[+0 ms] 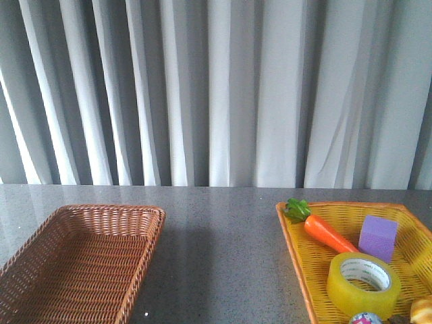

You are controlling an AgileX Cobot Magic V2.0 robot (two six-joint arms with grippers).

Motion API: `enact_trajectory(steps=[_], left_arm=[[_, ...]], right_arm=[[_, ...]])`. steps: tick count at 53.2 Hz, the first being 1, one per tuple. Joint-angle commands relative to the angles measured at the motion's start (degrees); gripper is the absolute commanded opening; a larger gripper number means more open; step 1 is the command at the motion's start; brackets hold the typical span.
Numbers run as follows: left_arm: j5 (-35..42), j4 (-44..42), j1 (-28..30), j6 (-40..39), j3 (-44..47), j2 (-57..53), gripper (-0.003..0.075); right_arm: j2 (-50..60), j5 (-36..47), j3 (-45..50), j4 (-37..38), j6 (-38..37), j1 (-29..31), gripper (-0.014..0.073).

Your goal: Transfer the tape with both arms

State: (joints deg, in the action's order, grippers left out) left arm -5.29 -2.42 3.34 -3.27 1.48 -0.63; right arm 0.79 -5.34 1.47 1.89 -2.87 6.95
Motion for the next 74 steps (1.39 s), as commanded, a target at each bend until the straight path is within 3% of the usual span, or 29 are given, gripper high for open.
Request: enact_trajectory(steps=[1, 42, 58, 63, 70, 74], left_arm=[[4.1, 0.1, 0.0, -0.6, -1.3, -1.0, -0.0006], [4.1, 0.1, 0.0, -0.6, -1.3, -1.0, -0.0006], [4.2, 0.0, 0.0, -0.6, -1.3, -1.0, -0.0006], [12.2, 0.1, 0.0, -0.8, -1.3, -1.0, -0.0006], [26.7, 0.1, 0.0, -3.4, -2.7, -1.0, -0.0006], [32.0, 0.2, 0.0, -7.1, -5.9, -0.9, -0.0006]], right_arm=[[-0.3, 3.9, 0.5, 0.3, 0.2, 0.4, -0.0008], [-0.3, 4.2, 0.5, 0.1, 0.2, 0.4, -0.0008], [-0.3, 10.8, 0.4, -0.1, 0.2, 0.4, -0.0008], [-0.3, 19.3, 0.4, -0.2, 0.2, 0.4, -0.0008], [-0.3, 42.4, -1.0, 0.8, -0.1, 0.4, -0.0008], [-0.3, 45.9, -4.0, 1.0, -1.6, 0.4, -0.0008]])
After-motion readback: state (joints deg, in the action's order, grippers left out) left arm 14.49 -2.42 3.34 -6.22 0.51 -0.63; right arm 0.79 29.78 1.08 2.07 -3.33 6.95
